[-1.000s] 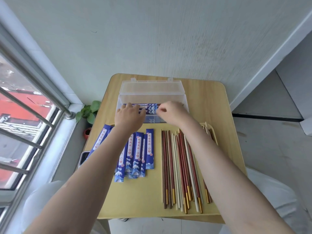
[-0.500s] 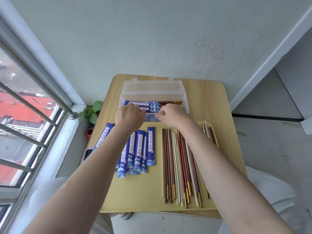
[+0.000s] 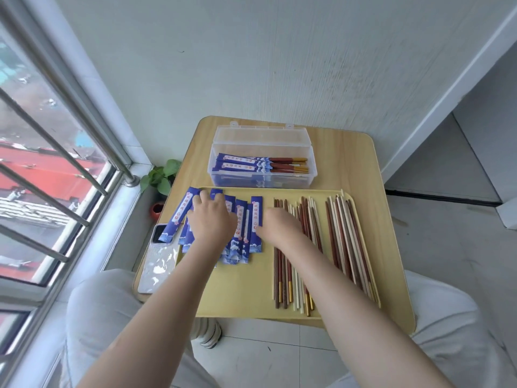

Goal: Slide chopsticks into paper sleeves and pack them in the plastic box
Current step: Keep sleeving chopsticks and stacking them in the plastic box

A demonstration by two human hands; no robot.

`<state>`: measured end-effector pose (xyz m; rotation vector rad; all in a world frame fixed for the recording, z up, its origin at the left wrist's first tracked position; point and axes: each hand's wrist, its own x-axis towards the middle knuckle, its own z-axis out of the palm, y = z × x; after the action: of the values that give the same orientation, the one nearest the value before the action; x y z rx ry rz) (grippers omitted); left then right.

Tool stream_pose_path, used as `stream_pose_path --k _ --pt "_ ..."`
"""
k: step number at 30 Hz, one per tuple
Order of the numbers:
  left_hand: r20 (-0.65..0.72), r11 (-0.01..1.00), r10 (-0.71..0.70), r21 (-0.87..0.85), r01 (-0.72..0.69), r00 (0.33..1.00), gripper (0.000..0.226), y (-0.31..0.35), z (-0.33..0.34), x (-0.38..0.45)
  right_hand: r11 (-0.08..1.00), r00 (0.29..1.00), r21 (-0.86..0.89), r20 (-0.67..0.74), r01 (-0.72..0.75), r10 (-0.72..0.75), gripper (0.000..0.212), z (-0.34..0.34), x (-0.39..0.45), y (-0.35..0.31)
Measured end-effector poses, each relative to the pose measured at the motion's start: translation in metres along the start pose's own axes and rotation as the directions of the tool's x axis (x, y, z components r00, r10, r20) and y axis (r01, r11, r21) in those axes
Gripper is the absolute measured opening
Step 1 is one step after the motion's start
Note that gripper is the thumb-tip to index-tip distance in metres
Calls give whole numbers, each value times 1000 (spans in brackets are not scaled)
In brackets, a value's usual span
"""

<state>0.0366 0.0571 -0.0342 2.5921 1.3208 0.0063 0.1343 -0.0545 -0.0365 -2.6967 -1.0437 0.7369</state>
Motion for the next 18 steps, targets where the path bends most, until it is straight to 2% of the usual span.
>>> stream_pose_path --k 1,6,8,11,14,16,18 --pt "0 1000 -18 8 18 1000 25 -3 3 -7 999 1000 -29 7 -29 29 10 9 -2 -3" --pt "66 998 -52 -30 54 996 42 -10 16 -27 989 989 -48 -40 -142 141 42 25 -15 -16" --pt "64 999 -22 -48 25 998 45 -10 21 -32 985 985 -34 -31 -169 168 40 27 -17 -20" --pt "50 997 6 -75 -3 999 47 -10 25 -37 984 984 -6 8 -176 176 20 29 -18 -22" --pt "63 995 20 -103 -13 998 48 -13 26 -37 979 985 110 -17 -171 174 16 25 -19 -15" --pt "63 994 24 -113 -16 998 47 -14 26 -36 964 980 222 -95 -148 172 20 16 -22 -6" --pt "-9 984 13 -180 -14 1000 45 -12 26 -36 933 966 345 -189 -101 175 26 3 -26 3"
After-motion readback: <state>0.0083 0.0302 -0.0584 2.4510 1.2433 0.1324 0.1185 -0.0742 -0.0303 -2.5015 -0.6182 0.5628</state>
